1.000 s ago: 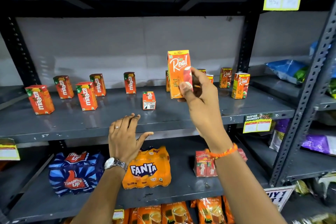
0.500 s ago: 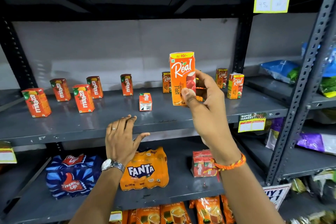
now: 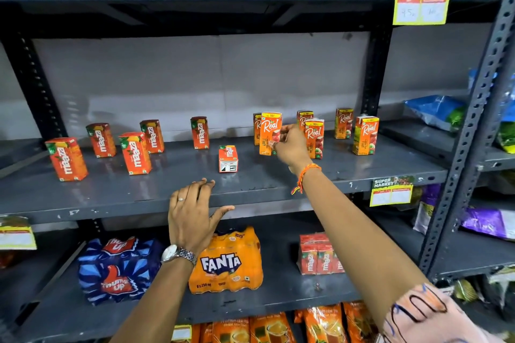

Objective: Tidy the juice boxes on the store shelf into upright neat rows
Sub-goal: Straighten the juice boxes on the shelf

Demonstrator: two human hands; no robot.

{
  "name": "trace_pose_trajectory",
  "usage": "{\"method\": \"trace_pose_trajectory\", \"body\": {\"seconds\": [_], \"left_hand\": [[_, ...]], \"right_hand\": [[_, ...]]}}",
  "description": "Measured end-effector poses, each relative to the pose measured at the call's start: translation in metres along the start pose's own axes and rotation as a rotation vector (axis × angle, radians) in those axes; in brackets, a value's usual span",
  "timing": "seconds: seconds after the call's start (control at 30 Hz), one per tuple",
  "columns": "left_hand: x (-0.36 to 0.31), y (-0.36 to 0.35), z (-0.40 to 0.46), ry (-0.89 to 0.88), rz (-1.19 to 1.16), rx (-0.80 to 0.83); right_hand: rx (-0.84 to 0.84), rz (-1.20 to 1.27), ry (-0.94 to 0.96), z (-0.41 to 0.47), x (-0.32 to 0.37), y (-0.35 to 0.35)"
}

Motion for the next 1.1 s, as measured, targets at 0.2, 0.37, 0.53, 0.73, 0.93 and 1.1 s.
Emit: {"method": "trace_pose_trajectory", "body": {"seconds": [0.2,0.37,0.53,0.73,0.93,1.1], "left_hand": [[0.002,-0.003,-0.001,0.001,-0.013,-0.003],[0.004,-0.003,-0.001,0.001,-0.012,0.003],[0.005,-0.005,-0.001,0.009,-0.022,0.022],[0.008,0.000,-0.001,-0.011,-0.040,0.033],[0.042,0.022,-0.009,0.034,-0.085,-0.068],[0.098,0.044,-0.018,0.096,-0.053,-0.144]], "right_hand": [[-0.001,-0.189,-0.013,0.015,-0.019,-0.014],[0.037,-0.204,-0.008,0.017,-0.021,-0.018],[0.059,-0.218,-0.025,0.012,-0.021,-0.018],[-0.186,-0.231,0.059,-0.018,-0.007,0.015],[-0.029,-0.106,0.157,-0.051,0.016,-0.031],[0.212,-0.293,0.170,-0.040,0.031,-0.079]]}}
Point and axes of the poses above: each hand's wrist, its own z-axis towards the middle knuckle, its own y-axis out of the back of the hand, x = y × z, the point moved 10 cm from there along z, towards the middle knuckle, and after that the axes turned 11 degrees about -z, right-handed, at the moved point
